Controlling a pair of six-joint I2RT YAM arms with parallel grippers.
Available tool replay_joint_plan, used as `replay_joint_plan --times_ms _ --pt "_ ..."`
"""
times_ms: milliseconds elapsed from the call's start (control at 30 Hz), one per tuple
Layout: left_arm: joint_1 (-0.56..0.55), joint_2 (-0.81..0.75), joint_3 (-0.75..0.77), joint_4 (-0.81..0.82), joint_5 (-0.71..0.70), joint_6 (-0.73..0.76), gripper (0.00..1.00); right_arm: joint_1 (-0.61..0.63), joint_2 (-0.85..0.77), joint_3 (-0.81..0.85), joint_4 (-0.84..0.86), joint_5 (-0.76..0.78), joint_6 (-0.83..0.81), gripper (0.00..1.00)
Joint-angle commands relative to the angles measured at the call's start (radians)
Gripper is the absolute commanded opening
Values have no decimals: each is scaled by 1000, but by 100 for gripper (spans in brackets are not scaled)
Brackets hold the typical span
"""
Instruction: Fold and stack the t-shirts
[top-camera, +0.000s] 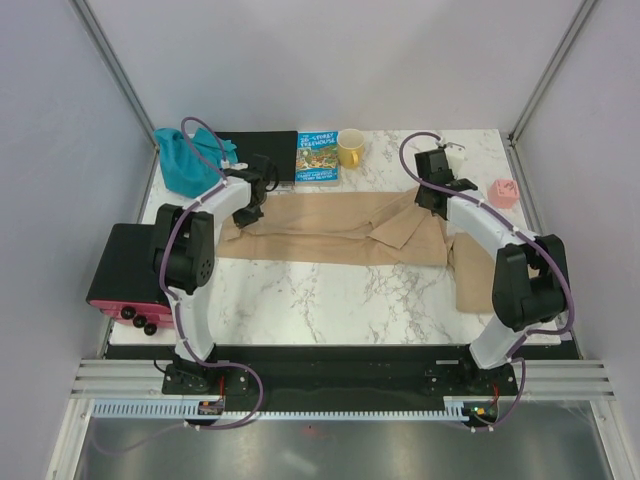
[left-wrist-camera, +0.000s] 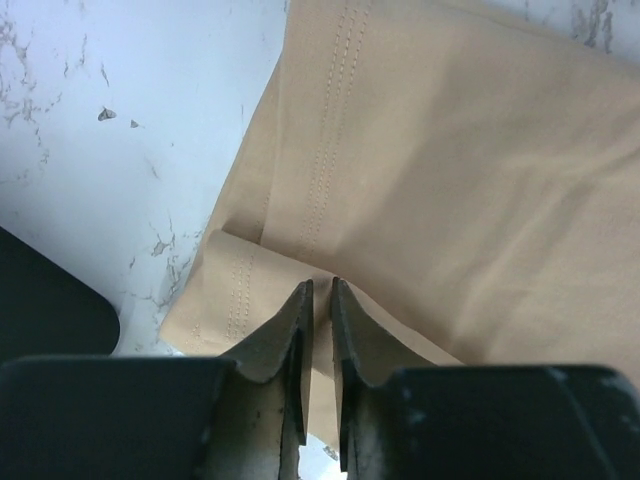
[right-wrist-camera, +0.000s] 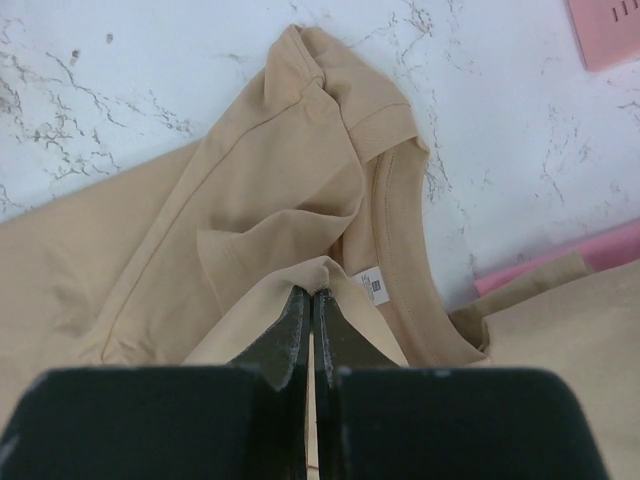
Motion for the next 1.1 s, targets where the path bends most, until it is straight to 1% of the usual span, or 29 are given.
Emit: replay_joint_plan --times_ms 0,100,133,267,300,333,400,533,633,700,800,833,900,933,1000,1033,1067 --pt "14 14 60 25 -17 -5 22 -6 42 82 41 49 17 0" --pt "16 20 85 25 -25 -8 26 -8 79 116 45 32 19 0" --pt "16 17 96 25 -27 -6 30 -6 100 127 45 24 16 0" --pt "17 -13 97 23 -53 -20 31 -6 156 193 41 7 9 0" --pt "16 -26 96 23 -57 -22 34 -6 167 202 41 7 8 1" --pt "16 -35 91 25 -66 -26 38 -8 185 213 43 18 9 6" --pt "16 -61 91 23 -73 -23 39 -6 202 245 32 18 2 7" --pt "16 -102 84 22 -123 -28 42 -8 210 276 15 30 -18 21" --pt "16 -150 74 22 -154 -52 43 -10 194 291 17 56 -35 24" --pt "16 -170 91 23 -160 -48 44 -11 193 314 17 81 -46 25" --pt "16 -179 117 20 -120 -13 44 -11 194 345 12 72 -66 25" --pt "5 -191 119 22 -81 3 43 -11 190 349 6 58 -73 25" --pt "-9 -208 87 25 -45 7 43 -10 164 358 -18 6 -89 25" --pt "-26 -220 71 30 -4 3 44 -10 148 351 -27 -6 -92 26" --pt "-43 -240 12 74 59 4 44 -3 93 297 -29 -26 -87 31" --pt "-64 -243 -10 91 125 21 43 -2 75 248 -31 -45 -86 34" --pt "-75 -245 -28 103 142 21 43 7 58 225 -31 -48 -86 36"
